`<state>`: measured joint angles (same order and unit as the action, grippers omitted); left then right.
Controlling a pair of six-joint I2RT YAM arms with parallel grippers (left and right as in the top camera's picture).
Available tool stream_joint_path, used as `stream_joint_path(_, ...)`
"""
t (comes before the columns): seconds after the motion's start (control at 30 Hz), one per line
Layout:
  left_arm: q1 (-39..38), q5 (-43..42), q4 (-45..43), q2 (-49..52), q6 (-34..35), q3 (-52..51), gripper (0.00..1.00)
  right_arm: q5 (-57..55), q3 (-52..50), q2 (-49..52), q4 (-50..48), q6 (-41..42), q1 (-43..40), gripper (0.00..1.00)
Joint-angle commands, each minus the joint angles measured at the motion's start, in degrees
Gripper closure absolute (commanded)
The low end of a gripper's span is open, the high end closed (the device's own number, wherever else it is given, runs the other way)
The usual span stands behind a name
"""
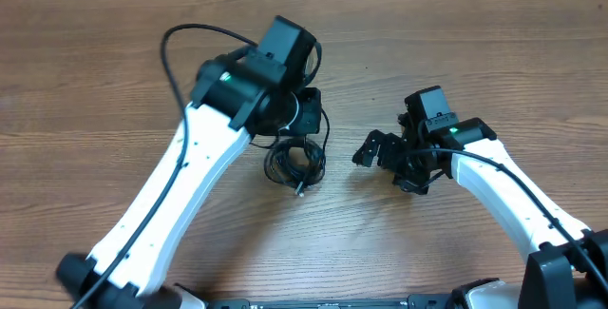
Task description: Untangle cables
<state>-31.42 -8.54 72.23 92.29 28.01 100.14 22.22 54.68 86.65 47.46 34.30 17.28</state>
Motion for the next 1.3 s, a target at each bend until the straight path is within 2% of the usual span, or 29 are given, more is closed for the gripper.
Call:
stream_joint_path(0.0, -0.11, -1.49, -1.42, -5.31, -2.75, 1.62, 0.96, -0.11, -0.35, 0.11, -1.18, 0.0, 2.08, 0.0)
stream_joint_path(0.17, -0.11, -1.05, -4.48, -9.75, -2.78, 1.62, 0.96, -0.13, -0.35, 0.11, -3.3, -1.36, 5.53, 0.0)
stream_joint_path(0.37, -0.11, 4.48, -4.5, -12.57, -2.45, 1.62, 0.95, -0.11, -0.35, 0.11, -5.18, -1.29, 7.56, 0.0)
stream_joint_path(0.47, -0.11, 4.5, -1.84, -11.82, -2.05, 1.57, 0.83, -0.13, -0.35, 0.11, -5.51, -1.27, 7.56, 0.0)
stream_joint_path(0.57, -0.11, 4.35, 1.31, -10.03, -2.03, 1.42, 0.64, -0.15, -0.35, 0.11, -6.08, -1.22, 7.56, 0.0)
stream_joint_path(0.73, -0.11, 4.0, 5.03, -4.61, -1.99, 0.09, 0.5, -0.35, -0.35, 0.15, -6.51, -1.05, 7.56, 0.0)
stream_joint_path(0.97, -0.11, 4.31, 6.25, 5.25, -0.76, -0.72, 0.48, -0.37, -0.35, 0.15, -6.49, -1.05, 7.56, 0.0)
stream_joint_path(1.1, 0.96, 6.36, 5.49, 9.97, -0.52, -0.72, 0.42, -0.37, -0.35, 0.15, -6.45, -1.05, 7.56, 0.0)
stream_joint_path(1.17, 2.56, 5.2, 4.83, 12.04, 0.74, -0.72, 0.36, -0.44, -0.35, 0.15, -6.47, -1.07, 7.56, 0.0)
stream_joint_path(1.27, 4.81, 2.86, 3.54, 14.67, 0.74, -0.72, 0.32, -1.29, -0.35, 0.15, -6.47, -1.07, 7.56, 0.0)
